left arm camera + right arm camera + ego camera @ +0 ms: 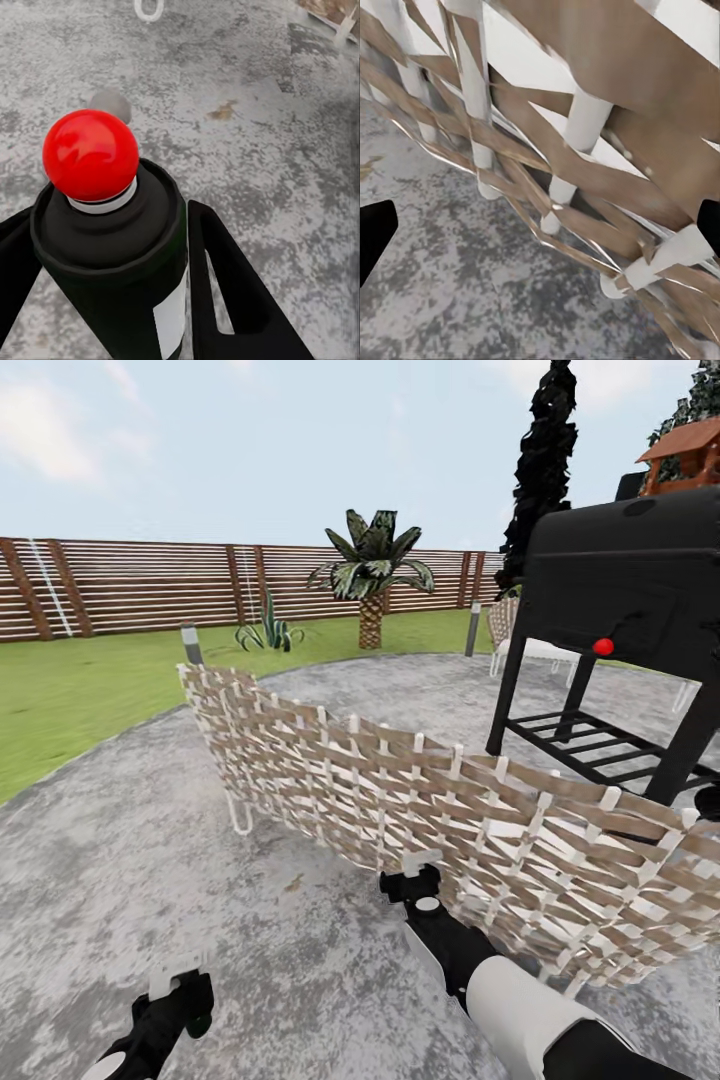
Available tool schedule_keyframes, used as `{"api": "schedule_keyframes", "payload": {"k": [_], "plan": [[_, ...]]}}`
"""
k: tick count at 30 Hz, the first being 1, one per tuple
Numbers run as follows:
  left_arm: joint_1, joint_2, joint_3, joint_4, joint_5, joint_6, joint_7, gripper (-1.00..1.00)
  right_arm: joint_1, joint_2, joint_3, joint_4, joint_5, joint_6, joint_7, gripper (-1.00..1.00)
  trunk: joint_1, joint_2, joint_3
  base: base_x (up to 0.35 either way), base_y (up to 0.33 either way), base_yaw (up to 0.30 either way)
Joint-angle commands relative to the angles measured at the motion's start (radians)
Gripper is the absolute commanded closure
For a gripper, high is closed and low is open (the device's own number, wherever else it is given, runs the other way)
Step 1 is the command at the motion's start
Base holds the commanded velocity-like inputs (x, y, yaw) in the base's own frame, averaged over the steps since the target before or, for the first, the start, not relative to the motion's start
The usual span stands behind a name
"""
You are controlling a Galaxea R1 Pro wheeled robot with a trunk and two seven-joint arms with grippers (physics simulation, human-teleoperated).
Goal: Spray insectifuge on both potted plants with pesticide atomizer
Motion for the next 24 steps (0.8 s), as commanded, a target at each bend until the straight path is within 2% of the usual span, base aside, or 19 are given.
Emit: {"api": "schedule_keyframes", "payload": {"k": [1,8,11,16,21,24], "plan": [[0.0,0.0,0.0,0.0,0.0,0.0,0.0,1.0,0.0,0.0,0.001,0.0,0.001,-0.012,0.0,-1.0,0.0,0.0,0.0,0.317,0.006,-0.079],[0.0,0.0,0.0,0.005,0.001,0.003,-0.001,1.0,0.0,0.0,0.013,0.016,0.002,-0.053,0.029,-1.0,0.0,0.0,0.0,0.305,0.144,-0.008],[0.0,0.0,0.0,0.007,0.001,0.003,-0.001,1.0,0.0,0.0,0.014,0.019,0.003,-0.052,0.127,-1.0,0.0,0.0,0.0,0.289,0.225,0.0],[-0.002,0.0,-0.012,0.009,0.0,0.003,-0.001,1.0,-0.002,0.0,0.033,0.024,0.003,-0.043,0.184,-1.0,0.0,0.0,0.0,0.289,0.223,0.0],[-0.003,0.0,-0.026,0.009,0.001,0.003,-0.001,1.0,-0.061,0.0,0.026,0.113,0.001,-0.061,0.189,-1.0,0.0,0.0,0.0,0.289,0.21,0.0],[-0.004,0.0,-0.027,0.01,0.0,0.003,-0.001,1.0,-0.076,0.0,0.022,0.126,0.001,-0.081,0.182,-1.0,0.0,0.0,0.0,0.289,0.201,0.0]]}}
